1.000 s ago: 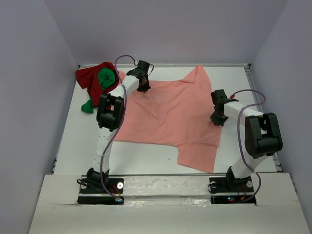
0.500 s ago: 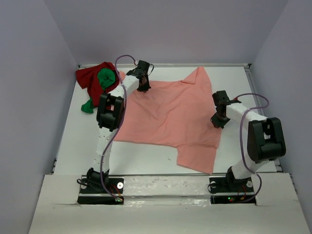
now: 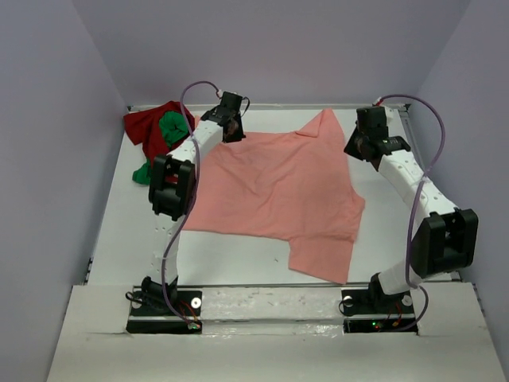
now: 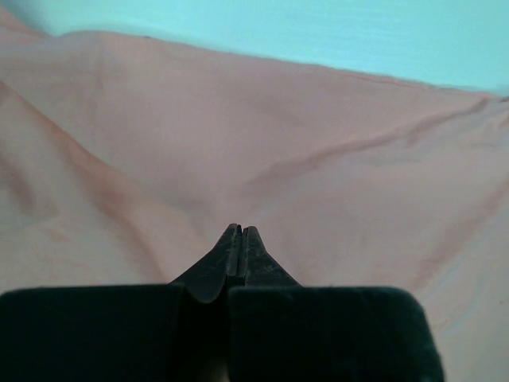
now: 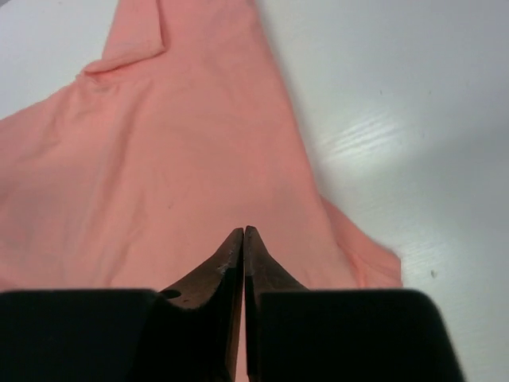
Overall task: Fold and stack the t-shirts
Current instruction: Flatten the tshirt out
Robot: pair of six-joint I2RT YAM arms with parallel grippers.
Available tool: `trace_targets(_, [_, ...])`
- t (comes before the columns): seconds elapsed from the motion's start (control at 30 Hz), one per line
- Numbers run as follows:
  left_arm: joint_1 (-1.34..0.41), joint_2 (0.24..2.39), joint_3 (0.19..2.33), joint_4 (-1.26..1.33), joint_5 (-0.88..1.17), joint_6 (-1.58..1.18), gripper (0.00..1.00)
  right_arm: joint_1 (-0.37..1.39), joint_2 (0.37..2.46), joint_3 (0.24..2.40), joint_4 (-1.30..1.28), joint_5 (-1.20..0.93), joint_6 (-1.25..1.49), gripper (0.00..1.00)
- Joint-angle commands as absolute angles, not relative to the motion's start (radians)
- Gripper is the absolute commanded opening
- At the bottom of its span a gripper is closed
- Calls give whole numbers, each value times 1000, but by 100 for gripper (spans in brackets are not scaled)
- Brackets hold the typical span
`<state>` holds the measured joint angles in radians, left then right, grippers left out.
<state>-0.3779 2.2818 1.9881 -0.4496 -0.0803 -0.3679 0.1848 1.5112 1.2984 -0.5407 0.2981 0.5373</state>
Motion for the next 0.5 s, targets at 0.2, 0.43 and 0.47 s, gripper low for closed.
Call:
trace_targets(0.2, [-393, 2161, 1965, -445, -113, -348, 0, 192, 1781, 1543, -587, 130, 342, 0])
trace_targets(0.43, [-390, 2095, 1921, -472, -253, -362, 0, 181, 1759, 1566, -606, 158, 345, 35])
trace_targets(0.47, [-387, 2097, 1927, -479, -264, -361, 0, 169, 1772, 1572, -606, 160, 327, 36])
